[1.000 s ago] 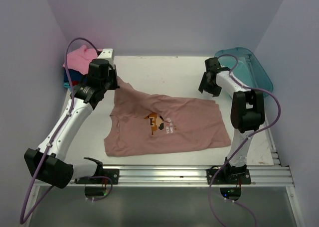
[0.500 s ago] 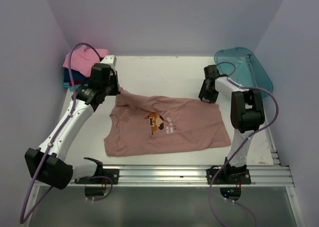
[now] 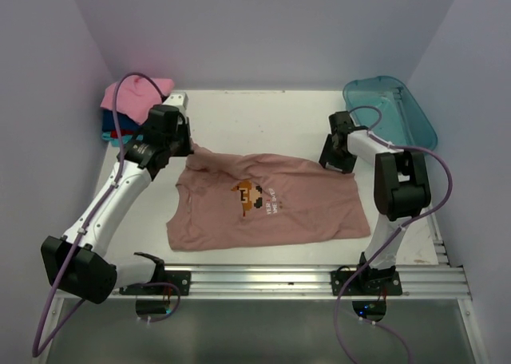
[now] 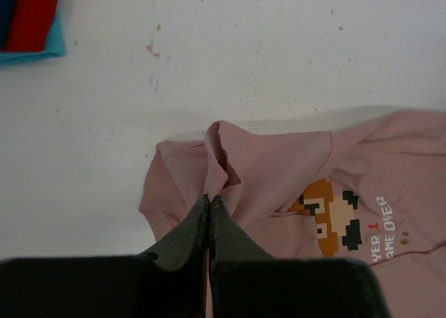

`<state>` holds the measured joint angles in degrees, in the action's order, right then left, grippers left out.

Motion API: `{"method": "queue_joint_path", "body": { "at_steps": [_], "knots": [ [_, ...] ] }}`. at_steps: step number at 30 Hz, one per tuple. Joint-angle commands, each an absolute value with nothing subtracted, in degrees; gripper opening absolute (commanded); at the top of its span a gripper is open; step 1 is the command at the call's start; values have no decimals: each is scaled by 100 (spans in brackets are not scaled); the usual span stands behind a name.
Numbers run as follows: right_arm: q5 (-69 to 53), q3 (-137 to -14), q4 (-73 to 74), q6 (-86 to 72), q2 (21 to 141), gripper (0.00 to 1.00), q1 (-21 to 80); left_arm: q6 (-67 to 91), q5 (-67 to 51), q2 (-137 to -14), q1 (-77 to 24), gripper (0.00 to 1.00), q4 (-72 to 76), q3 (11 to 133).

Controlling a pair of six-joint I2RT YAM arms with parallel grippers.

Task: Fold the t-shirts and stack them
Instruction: Grap the side of the flattened tshirt furthest away from the robot with both arms

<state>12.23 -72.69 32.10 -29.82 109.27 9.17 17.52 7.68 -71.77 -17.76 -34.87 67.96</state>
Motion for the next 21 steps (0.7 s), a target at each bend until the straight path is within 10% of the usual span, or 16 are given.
{"method": "queue_joint_path", "body": {
  "at_steps": [1,9,14,19,21],
  "knots": [
    [1555,-7049,3401,-3032,10557,67,896,1811,791,-7163,-1784,0,-3313,6741],
    [1661,-6101,3217,-3243,9914,69,914,1811,686,-7295,-1784,0,-3208,6706],
    [1556,-5924,2901,-3296,10151,52,914,1846,598,-7356,-1784,0,-3155,6653],
    [1407,-6082,2681,-3305,10537,1,914,1828,633,-7278,-1784,0,-3217,6583],
    [1398,-6222,2698,-3305,10591,0,914,1828,650,-7199,-1784,0,-3243,6548]
  ]
}}
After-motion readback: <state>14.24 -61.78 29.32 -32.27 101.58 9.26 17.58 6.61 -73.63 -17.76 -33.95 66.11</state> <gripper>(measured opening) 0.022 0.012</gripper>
